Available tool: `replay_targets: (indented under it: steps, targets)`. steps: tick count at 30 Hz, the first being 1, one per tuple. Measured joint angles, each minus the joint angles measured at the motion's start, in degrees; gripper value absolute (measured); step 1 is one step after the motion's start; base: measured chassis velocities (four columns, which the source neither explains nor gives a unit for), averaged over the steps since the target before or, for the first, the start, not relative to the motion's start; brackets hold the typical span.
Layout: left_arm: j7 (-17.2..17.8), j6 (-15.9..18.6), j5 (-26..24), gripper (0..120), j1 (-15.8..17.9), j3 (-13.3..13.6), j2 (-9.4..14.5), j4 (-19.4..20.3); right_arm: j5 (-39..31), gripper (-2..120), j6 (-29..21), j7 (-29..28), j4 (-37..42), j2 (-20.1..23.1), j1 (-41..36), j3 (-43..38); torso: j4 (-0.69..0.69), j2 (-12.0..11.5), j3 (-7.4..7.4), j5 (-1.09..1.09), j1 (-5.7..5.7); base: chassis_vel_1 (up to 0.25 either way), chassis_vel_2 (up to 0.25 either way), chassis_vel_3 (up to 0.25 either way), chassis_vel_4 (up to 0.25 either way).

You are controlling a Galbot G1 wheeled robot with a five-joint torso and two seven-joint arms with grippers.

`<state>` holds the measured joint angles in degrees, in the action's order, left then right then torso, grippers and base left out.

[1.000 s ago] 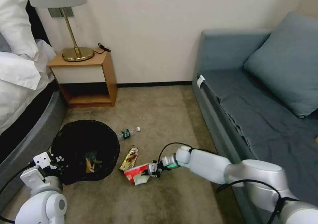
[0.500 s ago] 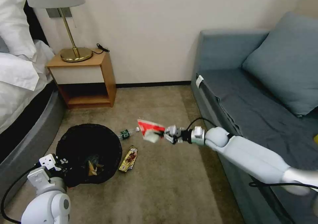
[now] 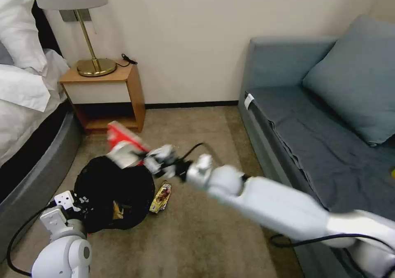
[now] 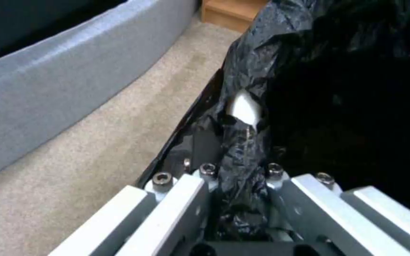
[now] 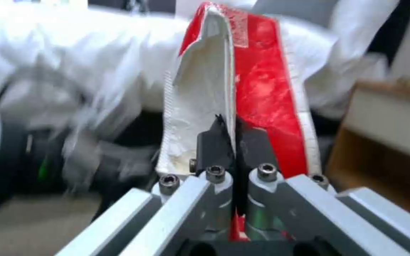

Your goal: Pick up the trash bin, then pick up the garbage on the floor and place it into the trash bin.

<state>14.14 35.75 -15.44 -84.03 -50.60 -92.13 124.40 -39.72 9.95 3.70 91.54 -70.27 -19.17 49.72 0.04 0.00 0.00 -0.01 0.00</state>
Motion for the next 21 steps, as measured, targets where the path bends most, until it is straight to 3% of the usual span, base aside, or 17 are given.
replay_targets:
  steps: [4,11,16,21]
  targets:
    - [-0.03,0.01,-0.04,1,-0.17,-0.02,0.0,0.43,1.71,0,-0.74,-1.89,-2.01,-1.05,-0.04,2.54,-0.03,0.0,0.0,-0.01,0.0,0.0,0.0,0.0,0.0]
    - [-0.11,0.01,0.15,1,-0.36,0.04,0.0,0.71,3.39,29,-1.13,-2.68,-1.41,0.22,-0.6,2.54,-0.04,0.0,0.0,0.01,0.0,0.0,0.0,0.0,0.0]
    - [-0.21,0.01,0.43,1,-0.3,0.29,0.0,0.73,4.05,42,-0.95,-3.1,-1.16,0.68,-1.39,1.52,-0.04,0.0,0.0,0.01,0.0,0.0,0.0,0.0,0.0]
    - [-0.3,0.01,0.38,1,-0.26,0.14,0.0,0.7,3.48,62,1.3,-3.68,1.24,3.52,-3.87,-5.75,-0.01,0.0,0.0,0.02,0.0,0.0,0.0,0.0,0.0]
